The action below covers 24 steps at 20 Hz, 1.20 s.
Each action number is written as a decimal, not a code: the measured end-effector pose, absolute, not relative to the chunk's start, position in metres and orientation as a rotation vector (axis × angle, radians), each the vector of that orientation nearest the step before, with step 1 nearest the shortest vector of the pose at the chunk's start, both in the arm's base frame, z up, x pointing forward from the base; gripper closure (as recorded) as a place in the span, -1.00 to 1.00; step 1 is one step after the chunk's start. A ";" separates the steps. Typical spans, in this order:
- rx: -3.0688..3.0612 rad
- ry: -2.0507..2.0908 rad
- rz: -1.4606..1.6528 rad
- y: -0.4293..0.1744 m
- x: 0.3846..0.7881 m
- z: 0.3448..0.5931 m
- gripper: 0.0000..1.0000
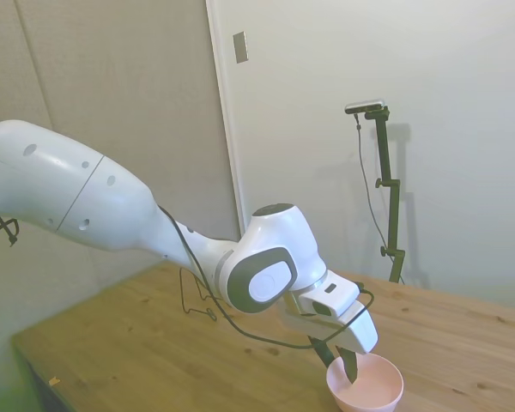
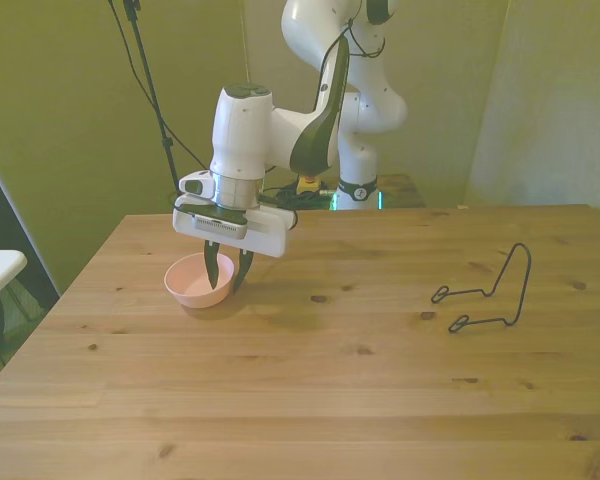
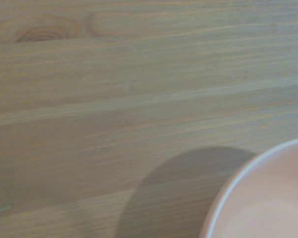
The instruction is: Load the bowl
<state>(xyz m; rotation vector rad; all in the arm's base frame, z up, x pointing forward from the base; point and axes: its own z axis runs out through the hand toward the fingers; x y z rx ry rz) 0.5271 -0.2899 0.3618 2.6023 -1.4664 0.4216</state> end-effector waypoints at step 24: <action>2.822 -1.349 0.583 -0.175 0.550 0.470 1.00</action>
